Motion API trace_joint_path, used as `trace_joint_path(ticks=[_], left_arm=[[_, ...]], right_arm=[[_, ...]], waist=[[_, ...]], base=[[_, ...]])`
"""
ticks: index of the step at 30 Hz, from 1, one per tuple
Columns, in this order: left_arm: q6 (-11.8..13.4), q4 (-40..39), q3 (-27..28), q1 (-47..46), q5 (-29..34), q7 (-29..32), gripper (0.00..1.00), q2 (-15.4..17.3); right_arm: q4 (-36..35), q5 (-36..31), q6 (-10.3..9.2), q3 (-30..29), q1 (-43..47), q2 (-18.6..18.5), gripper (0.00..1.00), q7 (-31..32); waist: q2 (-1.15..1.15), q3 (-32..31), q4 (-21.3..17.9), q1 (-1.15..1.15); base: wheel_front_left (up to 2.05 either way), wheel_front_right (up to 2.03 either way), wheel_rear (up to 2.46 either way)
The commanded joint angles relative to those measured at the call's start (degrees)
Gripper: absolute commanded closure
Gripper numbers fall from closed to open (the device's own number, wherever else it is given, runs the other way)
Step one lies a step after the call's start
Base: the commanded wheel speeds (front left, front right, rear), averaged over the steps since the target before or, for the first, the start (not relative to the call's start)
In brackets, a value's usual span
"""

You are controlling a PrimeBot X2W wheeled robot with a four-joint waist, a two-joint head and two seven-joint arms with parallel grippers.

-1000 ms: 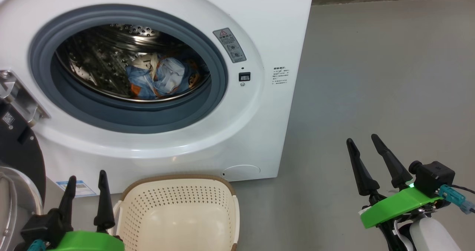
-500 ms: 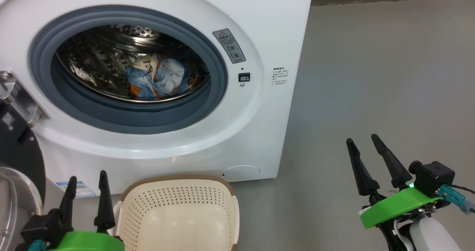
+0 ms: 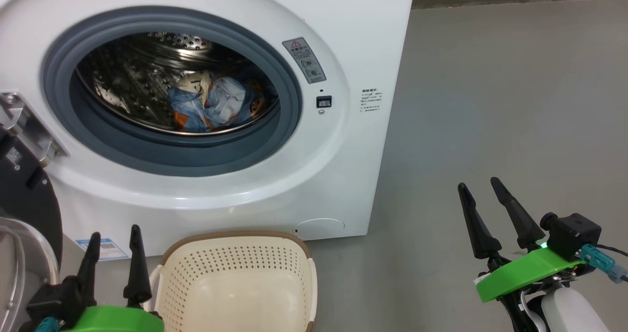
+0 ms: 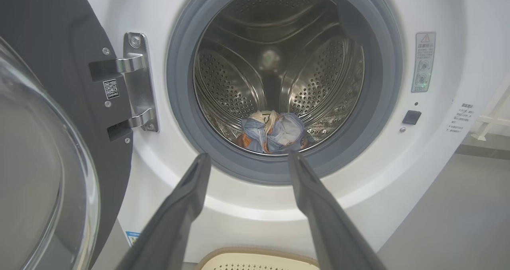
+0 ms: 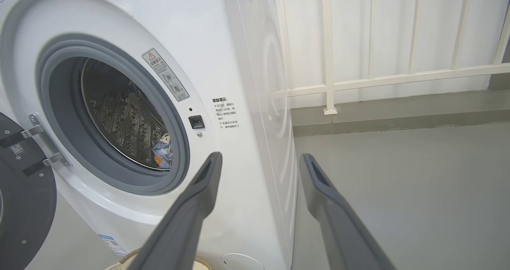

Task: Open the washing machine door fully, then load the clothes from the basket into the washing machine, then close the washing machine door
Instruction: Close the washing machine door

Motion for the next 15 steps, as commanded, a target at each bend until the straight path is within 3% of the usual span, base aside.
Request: trace_joint_path(ticks=[1,7,15], left_arm=[[-0.3,-1.7,2.1,-1.4,0.4,-0.4,0.0,0.7],[-0.3,-2.0,2.2,-1.4,0.4,-0.4,0.0,0.6],[-0.5,-2.1,2.0,-1.3,0.4,-0.4,0.0,0.5]], right_arm=[[-1.4,-0.5,0.09,1.5,0.1,-0.3,0.0,-0.3],[-1.3,-0.5,0.09,1.6,0.1,-0.4,0.0,-0.3],[-1.1,-0.4,0.09,1.8,0.0,-0.4,0.0,-0.3]], waist=[[0.0,0.0,0.0,0.0],[0.0,-0.1,0.1,0.0],[0.0,-0.2,0.0,0.0]], base=[[-0.76,0.76,0.0],[-1.24,1.24,0.0],[-1.86,1.86,0.0]])
